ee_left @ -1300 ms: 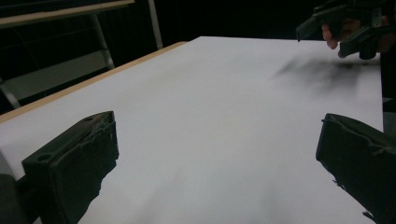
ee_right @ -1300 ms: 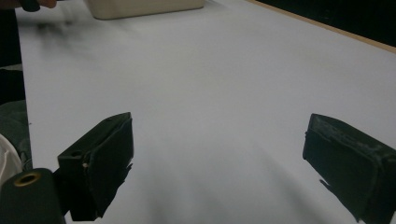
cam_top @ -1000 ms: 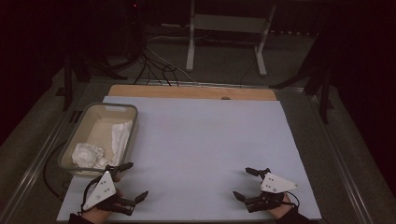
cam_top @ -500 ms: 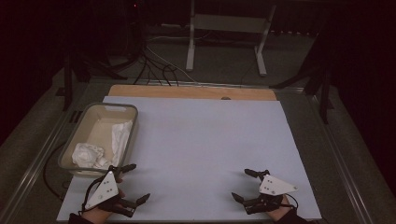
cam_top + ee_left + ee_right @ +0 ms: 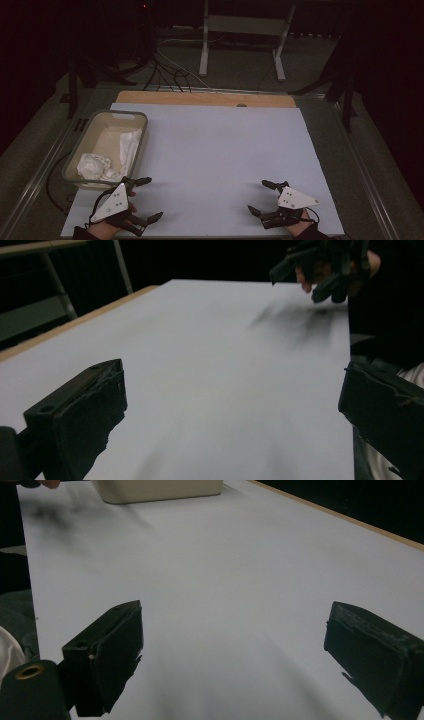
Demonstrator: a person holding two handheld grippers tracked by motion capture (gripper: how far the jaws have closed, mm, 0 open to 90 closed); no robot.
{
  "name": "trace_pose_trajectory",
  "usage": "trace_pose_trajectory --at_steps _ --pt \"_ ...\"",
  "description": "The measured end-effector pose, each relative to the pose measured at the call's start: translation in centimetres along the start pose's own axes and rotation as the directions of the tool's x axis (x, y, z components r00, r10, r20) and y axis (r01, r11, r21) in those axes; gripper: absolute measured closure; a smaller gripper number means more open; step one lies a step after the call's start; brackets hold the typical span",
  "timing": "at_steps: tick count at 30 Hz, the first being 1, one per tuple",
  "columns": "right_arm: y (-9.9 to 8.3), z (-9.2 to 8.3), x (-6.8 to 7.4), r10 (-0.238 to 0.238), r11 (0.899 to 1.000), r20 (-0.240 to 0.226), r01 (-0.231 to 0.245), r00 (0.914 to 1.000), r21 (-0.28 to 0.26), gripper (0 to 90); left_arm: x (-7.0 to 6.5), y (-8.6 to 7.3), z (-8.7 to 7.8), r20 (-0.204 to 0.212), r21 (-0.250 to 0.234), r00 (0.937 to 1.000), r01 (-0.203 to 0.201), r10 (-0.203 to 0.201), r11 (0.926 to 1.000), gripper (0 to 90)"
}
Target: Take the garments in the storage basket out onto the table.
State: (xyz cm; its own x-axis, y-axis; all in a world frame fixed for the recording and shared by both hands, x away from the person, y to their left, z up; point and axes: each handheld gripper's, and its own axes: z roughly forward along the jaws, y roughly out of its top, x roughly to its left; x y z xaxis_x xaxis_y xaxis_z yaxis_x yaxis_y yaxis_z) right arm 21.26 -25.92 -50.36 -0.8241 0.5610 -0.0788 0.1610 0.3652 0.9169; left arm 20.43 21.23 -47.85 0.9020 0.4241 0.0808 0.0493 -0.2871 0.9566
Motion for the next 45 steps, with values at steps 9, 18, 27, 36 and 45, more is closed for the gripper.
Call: trace_pose_trajectory --at_steps 9,18,27,36,45 --pt "0.1 -0.2 0.0 0.006 1.0 -0.008 -0.006 1.0 -0.006 9.1 0.8 1.8 -0.6 0.015 0.014 0.9996 -0.026 0.026 0.9996 0.0" --pt "0.1 -0.5 -0.1 0.015 1.0 -0.003 -0.015 0.9999 -0.018 9.1 1.7 2.9 -1.1 0.023 0.027 0.9993 -0.03 0.029 0.9992 0.0" --pt "0.1 -0.4 -0.1 0.016 1.0 -0.009 -0.016 0.9998 -0.017 9.1 3.0 4.5 -2.5 0.02 0.037 0.999 -0.042 0.041 0.9984 0.0" --pt "0.1 -0.2 -0.1 0.02 1.0 -0.014 -0.02 0.9997 -0.019 9.1 4.2 5.7 -3.7 0.018 0.078 0.9982 -0.059 0.058 0.9952 0.0" --pt "0.1 -0.2 0.0 0.024 1.0 -0.017 -0.024 0.9996 -0.014 9.1 6.0 6.5 -5.1 0.002 0.087 0.9985 -0.054 0.054 0.9948 0.0"
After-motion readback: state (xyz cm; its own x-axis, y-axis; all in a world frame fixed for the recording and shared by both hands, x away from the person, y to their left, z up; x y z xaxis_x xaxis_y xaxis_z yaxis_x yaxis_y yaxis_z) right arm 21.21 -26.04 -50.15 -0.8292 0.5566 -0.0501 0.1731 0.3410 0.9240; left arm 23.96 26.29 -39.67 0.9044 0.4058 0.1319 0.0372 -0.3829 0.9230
